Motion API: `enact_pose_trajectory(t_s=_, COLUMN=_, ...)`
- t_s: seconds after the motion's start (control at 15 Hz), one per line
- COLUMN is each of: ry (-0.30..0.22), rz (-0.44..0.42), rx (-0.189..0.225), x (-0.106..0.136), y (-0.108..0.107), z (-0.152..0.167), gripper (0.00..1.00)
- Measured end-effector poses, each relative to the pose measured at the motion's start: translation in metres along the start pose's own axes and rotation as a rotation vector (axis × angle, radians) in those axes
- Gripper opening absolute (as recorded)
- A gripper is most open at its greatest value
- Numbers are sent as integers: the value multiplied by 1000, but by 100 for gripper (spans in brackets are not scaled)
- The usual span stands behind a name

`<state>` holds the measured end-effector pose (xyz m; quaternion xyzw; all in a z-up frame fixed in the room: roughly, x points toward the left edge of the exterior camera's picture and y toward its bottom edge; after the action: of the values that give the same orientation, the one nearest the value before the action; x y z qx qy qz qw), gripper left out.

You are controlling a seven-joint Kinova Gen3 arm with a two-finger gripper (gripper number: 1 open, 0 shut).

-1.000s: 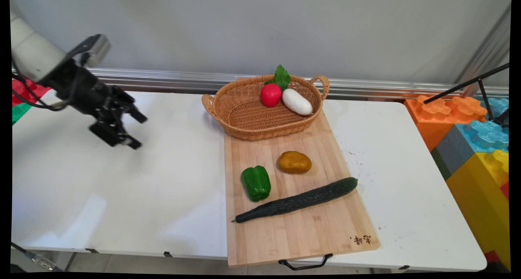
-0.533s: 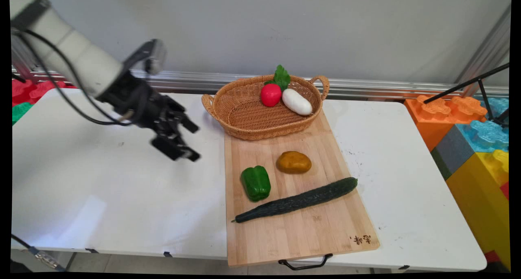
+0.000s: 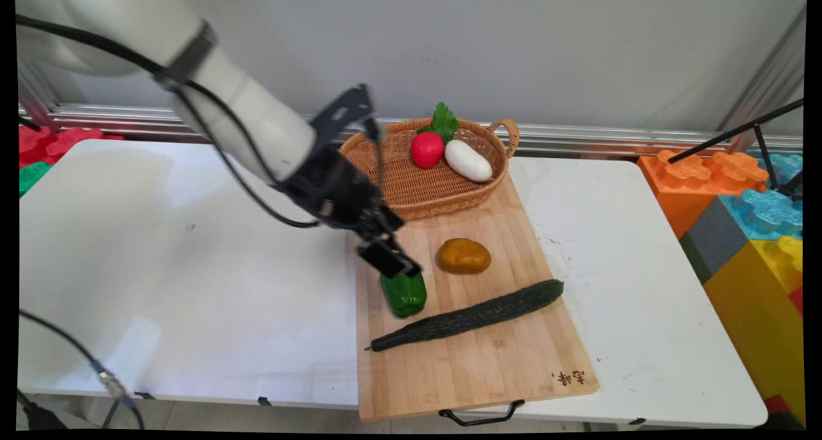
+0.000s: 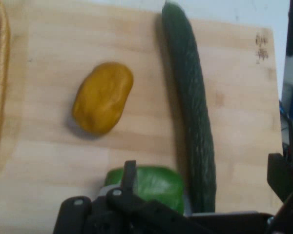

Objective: Pick up the cucumber from the cutting board

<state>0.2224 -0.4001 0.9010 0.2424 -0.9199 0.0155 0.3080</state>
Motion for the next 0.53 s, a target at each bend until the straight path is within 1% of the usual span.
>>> enact_pose_trajectory(t_s=0.13, ry=1, rz=-18, rx=2, x=8, y=7, z=23, gripper=100)
enact_pose_trajectory(t_s=0.27, ry=4, rz=-24, rx=1, x=10, y=12, z=45, gripper=100)
enact_pose_trajectory(t_s=0.53, ry=28, rz=-15, rx=-4, x=4, y=20, z=88, gripper=100)
